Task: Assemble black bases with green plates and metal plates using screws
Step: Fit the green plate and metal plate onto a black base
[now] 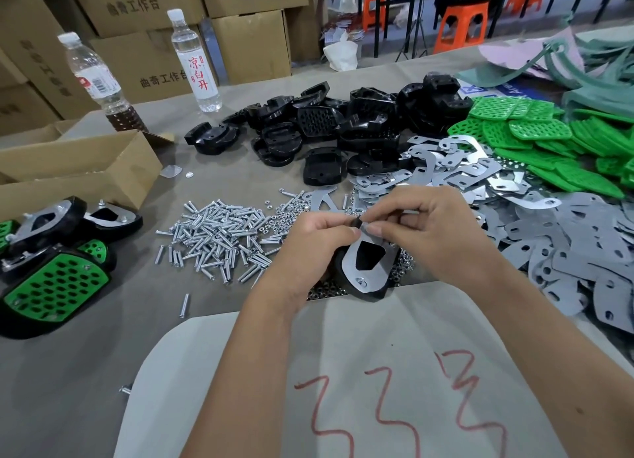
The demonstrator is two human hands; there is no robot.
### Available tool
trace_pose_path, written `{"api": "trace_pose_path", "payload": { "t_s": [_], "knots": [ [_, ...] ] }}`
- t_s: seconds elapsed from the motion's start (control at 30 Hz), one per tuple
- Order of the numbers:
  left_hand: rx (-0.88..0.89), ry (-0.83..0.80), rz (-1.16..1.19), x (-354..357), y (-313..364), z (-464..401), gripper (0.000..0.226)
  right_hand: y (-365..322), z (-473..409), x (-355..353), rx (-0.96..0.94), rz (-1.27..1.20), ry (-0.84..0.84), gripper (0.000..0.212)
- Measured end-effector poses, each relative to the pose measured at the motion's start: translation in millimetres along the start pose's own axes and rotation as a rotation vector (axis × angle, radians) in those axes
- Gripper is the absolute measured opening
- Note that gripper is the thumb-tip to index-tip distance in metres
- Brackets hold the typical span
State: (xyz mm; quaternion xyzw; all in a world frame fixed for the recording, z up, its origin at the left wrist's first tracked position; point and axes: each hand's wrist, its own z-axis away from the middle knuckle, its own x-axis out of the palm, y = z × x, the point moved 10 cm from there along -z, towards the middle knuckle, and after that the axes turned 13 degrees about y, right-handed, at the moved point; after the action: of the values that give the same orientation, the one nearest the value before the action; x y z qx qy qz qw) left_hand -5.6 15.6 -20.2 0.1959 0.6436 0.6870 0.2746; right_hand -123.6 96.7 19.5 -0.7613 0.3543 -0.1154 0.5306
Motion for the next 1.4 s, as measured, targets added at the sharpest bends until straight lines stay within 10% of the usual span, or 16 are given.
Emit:
{"api": "trace_pose_path", "payload": {
  "t_s": [0.9, 1.1, 1.4],
  "knots": [
    [-0.032, 0.032, 0.031, 0, -1, 1, 0.013, 3, -4, -1, -0.049, -0.041, 0.018, 0.024],
    [-0.096, 0.108, -0.012, -7, -7, -2, 0.044, 2, -7, -9, -0.066, -0.017, 0.107, 0.024],
    [-0.138, 0.256, 0.126, -11, -9, -1, 0.008, 0, -6, -8, -0.069, -0.085, 0.106, 0.016]
  ]
}}
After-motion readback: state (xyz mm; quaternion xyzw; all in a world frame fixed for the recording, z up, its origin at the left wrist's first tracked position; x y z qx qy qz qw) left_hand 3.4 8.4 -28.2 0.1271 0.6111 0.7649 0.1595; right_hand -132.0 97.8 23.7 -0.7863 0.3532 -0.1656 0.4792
